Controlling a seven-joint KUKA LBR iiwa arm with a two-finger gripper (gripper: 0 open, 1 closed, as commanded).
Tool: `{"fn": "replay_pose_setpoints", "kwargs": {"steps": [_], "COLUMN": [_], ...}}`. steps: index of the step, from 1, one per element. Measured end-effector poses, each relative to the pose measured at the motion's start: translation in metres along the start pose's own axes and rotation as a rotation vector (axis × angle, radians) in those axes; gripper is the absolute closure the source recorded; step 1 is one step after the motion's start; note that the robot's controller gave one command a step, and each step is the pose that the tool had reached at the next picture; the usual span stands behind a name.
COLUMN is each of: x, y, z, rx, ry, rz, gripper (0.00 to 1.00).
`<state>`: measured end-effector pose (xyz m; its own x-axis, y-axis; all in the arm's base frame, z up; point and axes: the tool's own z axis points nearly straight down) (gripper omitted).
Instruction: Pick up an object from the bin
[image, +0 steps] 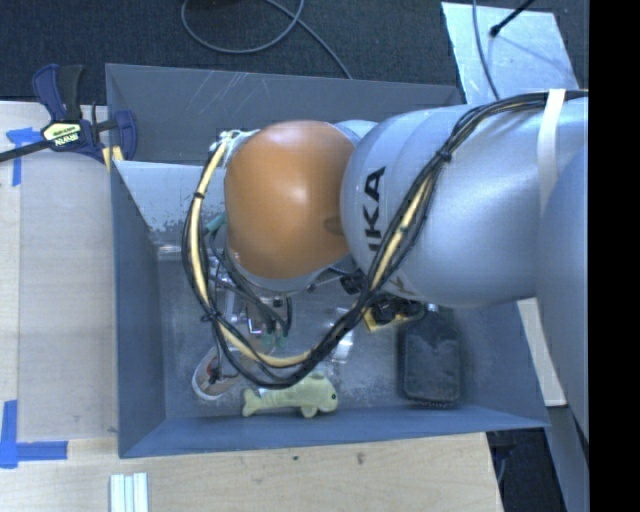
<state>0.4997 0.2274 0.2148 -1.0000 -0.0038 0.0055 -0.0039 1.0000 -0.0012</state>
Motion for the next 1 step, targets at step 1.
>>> {"fn": "replay_pose_setpoints", "kwargs": {"steps": [1], "x": [-0.0016], "y": [-0.0012], "z": [-0.0048], "rx": [-0.002], "ry": [-0.007], "rz": [0.003], "gripper": [0.00]}}
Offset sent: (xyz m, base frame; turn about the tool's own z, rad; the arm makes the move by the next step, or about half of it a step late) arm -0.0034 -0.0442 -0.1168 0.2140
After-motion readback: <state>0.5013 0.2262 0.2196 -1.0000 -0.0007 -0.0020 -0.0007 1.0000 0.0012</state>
